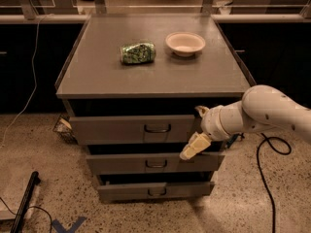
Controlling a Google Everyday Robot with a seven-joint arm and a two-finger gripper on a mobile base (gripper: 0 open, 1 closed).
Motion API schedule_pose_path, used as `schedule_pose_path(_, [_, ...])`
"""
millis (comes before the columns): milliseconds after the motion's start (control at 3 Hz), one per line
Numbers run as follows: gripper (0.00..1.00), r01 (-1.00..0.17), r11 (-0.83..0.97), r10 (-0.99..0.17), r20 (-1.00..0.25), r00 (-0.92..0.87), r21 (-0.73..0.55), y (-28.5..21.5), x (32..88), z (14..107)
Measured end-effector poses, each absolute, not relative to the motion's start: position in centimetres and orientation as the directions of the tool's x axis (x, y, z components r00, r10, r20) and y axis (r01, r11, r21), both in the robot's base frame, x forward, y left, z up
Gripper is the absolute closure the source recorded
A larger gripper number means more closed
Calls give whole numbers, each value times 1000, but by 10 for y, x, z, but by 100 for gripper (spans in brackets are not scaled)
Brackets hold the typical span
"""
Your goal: Open top drawer
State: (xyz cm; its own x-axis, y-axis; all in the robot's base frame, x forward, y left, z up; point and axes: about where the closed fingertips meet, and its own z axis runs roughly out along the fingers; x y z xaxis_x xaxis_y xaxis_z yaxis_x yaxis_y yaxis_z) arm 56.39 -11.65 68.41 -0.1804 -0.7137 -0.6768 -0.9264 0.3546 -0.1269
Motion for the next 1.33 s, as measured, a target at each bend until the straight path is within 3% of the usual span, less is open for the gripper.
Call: schedule_pose_path(1333, [0,-923,355,-721,-673,-169,-148,-93,602,647])
